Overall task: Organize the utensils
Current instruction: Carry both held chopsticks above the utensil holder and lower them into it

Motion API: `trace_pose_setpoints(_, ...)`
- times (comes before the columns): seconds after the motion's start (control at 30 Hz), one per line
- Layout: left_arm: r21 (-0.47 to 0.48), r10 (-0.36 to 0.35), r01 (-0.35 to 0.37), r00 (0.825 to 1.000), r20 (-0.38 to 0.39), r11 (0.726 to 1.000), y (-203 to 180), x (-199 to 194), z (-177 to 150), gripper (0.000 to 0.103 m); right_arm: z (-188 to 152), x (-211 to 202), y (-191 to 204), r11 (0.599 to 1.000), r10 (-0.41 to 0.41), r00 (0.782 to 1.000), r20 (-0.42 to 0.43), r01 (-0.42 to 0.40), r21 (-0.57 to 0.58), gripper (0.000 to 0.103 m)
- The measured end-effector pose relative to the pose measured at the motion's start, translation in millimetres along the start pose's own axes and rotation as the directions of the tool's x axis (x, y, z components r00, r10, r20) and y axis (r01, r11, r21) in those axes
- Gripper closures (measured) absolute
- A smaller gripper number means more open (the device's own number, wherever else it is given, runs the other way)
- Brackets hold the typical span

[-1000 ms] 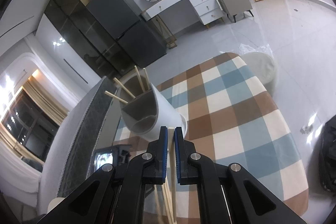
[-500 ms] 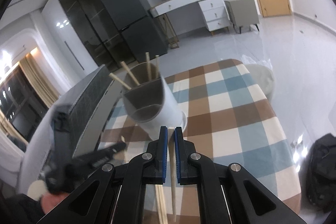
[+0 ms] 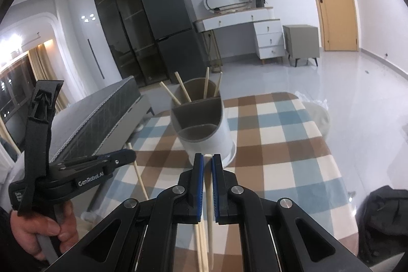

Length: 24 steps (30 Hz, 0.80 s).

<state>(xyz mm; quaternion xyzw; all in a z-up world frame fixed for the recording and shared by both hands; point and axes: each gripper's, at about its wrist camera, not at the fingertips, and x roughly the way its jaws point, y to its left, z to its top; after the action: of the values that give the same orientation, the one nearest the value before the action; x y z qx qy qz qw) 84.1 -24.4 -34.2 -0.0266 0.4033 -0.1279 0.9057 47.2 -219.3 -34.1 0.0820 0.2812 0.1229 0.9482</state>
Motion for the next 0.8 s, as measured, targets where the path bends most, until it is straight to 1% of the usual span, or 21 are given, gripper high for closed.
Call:
trace_pose_setpoints(0.03,0.001,-0.012,0.012,1.0,0.0,1.0,0.4,-2.5,0.8,0.103,1.0,-0.8,0.2,1.0,0.0,1.0,0.003,0.0,0.003,0.098)
trace_pose_setpoints(0.23,0.022,-0.031,0.031,0.999,0.007,0.999,4.4,-16.2,10.8,0.103,10.2,-7.0,6.0,1.0,0.002,0.999,0.038,-0.002,-0.007,0.098)
trace_pose_setpoints(0.4,0.026,-0.055,0.054,0.998,0.032,0.998,6.7,-28.9,28.5,0.103,22.3,-6.8,10.7,1.0,-0.004,0.998,0.057,0.005,-0.028,0.098)
trace_pose_setpoints(0.53,0.003,-0.082,0.082,0.995,0.059,0.997,8.2,-41.3,51.2,0.103,35.4,-2.8,8.6,1.0,-0.004,0.998,0.07,0.006,-0.023,0.098)
trace_pose_setpoints(0.63,0.011,-0.095,0.095,0.991,0.092,0.995,6.2,-50.7,69.8,0.103,49.4,0.8,6.8,1.0,-0.001,0.996,0.088,0.004,-0.025,0.098)
trace_pose_setpoints(0.8,0.013,-0.112,0.112,0.986,0.126,0.994,2.6,-59.3,104.7,0.103,86.2,6.2,3.3,1.0,0.011,0.991,0.13,-0.009,-0.011,0.098)
